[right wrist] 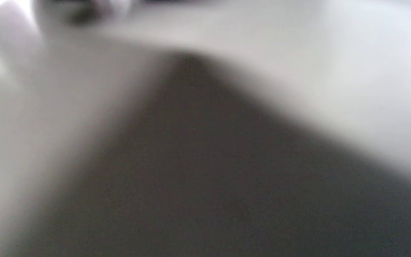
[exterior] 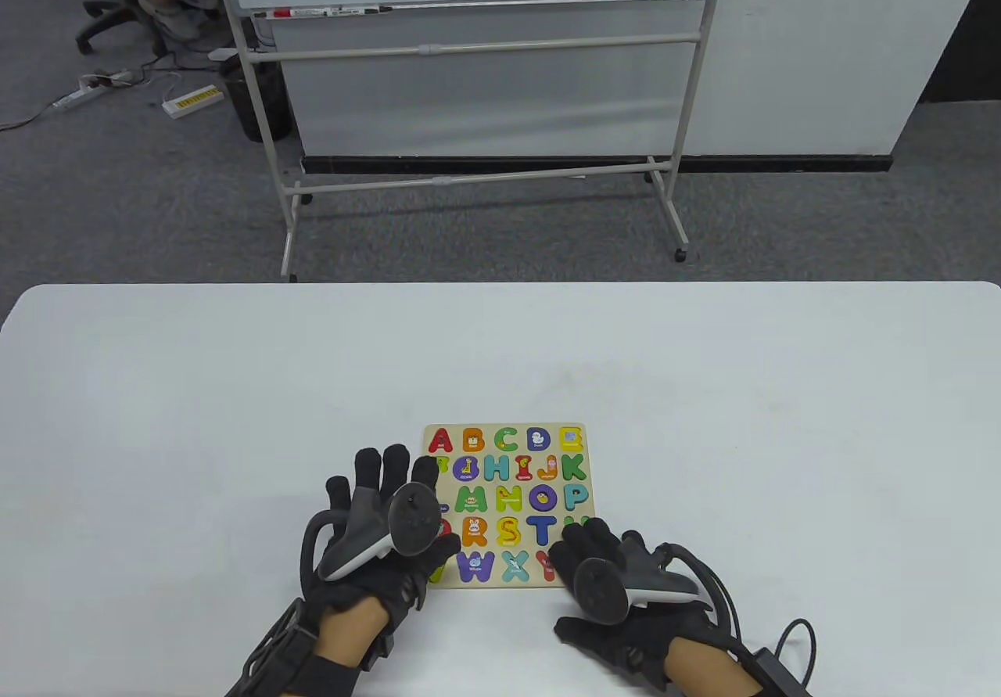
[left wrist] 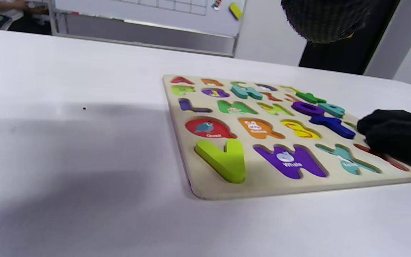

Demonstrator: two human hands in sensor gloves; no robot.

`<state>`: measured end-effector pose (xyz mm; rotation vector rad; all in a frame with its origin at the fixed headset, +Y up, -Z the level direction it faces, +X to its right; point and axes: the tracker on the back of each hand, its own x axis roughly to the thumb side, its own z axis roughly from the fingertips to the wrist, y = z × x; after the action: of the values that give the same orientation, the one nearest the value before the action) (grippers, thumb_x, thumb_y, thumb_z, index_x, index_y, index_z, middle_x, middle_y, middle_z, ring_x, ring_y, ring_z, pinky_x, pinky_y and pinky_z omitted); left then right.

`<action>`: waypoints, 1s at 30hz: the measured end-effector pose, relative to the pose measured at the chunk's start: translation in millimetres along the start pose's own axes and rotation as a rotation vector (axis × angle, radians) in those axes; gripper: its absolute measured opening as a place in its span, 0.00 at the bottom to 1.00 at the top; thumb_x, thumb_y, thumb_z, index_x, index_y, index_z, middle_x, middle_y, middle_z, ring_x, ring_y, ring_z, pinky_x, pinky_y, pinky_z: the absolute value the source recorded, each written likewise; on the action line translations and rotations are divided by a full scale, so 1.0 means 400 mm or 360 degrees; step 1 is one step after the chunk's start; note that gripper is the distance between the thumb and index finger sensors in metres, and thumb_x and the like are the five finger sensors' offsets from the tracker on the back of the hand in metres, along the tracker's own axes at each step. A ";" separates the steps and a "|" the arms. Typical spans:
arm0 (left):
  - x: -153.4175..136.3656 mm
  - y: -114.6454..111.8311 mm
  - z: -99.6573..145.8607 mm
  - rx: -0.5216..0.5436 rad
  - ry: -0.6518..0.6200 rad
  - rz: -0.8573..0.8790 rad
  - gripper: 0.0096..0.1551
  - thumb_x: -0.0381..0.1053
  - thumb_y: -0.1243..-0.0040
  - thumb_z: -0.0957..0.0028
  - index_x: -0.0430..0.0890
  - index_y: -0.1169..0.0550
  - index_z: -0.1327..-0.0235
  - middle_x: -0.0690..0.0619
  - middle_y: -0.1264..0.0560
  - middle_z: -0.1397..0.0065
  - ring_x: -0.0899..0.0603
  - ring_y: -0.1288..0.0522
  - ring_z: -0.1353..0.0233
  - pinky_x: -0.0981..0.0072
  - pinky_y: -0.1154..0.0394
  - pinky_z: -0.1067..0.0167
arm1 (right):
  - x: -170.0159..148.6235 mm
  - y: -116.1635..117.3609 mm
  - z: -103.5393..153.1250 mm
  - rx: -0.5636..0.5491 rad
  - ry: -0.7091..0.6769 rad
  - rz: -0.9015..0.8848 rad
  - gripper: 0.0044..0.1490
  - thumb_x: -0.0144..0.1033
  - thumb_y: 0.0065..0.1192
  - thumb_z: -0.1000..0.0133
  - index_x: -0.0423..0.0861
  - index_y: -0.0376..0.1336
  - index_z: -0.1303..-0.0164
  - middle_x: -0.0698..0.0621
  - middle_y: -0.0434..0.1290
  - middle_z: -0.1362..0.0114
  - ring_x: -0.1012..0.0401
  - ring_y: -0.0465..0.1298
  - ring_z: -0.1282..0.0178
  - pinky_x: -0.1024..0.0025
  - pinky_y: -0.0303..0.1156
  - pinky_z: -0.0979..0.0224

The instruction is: Hold alphabet puzzle board and insert letter blocks into matching slots

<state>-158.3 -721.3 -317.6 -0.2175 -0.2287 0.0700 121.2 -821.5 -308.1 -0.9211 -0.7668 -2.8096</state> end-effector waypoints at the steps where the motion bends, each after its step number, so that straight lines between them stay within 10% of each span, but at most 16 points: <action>1: 0.006 -0.003 0.012 0.0007 -0.0001 -0.0014 0.58 0.71 0.51 0.47 0.45 0.63 0.19 0.36 0.70 0.18 0.23 0.72 0.21 0.20 0.68 0.34 | 0.000 0.000 0.000 0.0000 0.0000 0.0000 0.59 0.75 0.24 0.44 0.52 0.11 0.22 0.47 0.12 0.17 0.47 0.16 0.16 0.37 0.25 0.21; 5: 0.029 -0.027 0.072 0.0287 -0.0124 -0.0185 0.58 0.71 0.49 0.48 0.42 0.56 0.18 0.32 0.62 0.17 0.21 0.66 0.21 0.19 0.63 0.35 | 0.000 -0.001 0.000 -0.0008 0.0010 0.0008 0.59 0.75 0.24 0.44 0.53 0.12 0.22 0.47 0.13 0.16 0.47 0.16 0.16 0.37 0.26 0.21; 14: 0.018 -0.031 0.083 0.0292 -0.0143 -0.0192 0.58 0.70 0.50 0.48 0.41 0.58 0.19 0.33 0.65 0.18 0.22 0.69 0.21 0.20 0.65 0.35 | 0.002 -0.010 0.003 -0.0067 0.0022 0.0004 0.59 0.74 0.27 0.44 0.53 0.15 0.20 0.46 0.16 0.15 0.47 0.20 0.14 0.37 0.30 0.20; 20: 0.007 -0.039 0.067 0.0254 -0.0090 -0.0302 0.58 0.70 0.51 0.47 0.43 0.59 0.18 0.33 0.66 0.18 0.22 0.70 0.21 0.21 0.66 0.35 | 0.002 -0.085 0.047 -0.0598 0.0086 -0.0039 0.57 0.73 0.38 0.46 0.54 0.31 0.14 0.44 0.33 0.10 0.44 0.37 0.10 0.38 0.44 0.18; 30: -0.011 -0.036 0.071 0.0264 -0.0144 -0.0123 0.56 0.70 0.51 0.47 0.43 0.56 0.17 0.33 0.66 0.17 0.22 0.71 0.21 0.20 0.67 0.36 | -0.085 -0.149 0.128 -0.0846 0.0371 -0.0196 0.56 0.71 0.43 0.45 0.54 0.37 0.12 0.43 0.39 0.09 0.42 0.37 0.10 0.33 0.38 0.20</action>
<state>-168.5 -729.7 -288.4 -0.0403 -0.3195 0.0222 162.4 -747.3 -318.2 -0.5857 -0.0404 -3.2169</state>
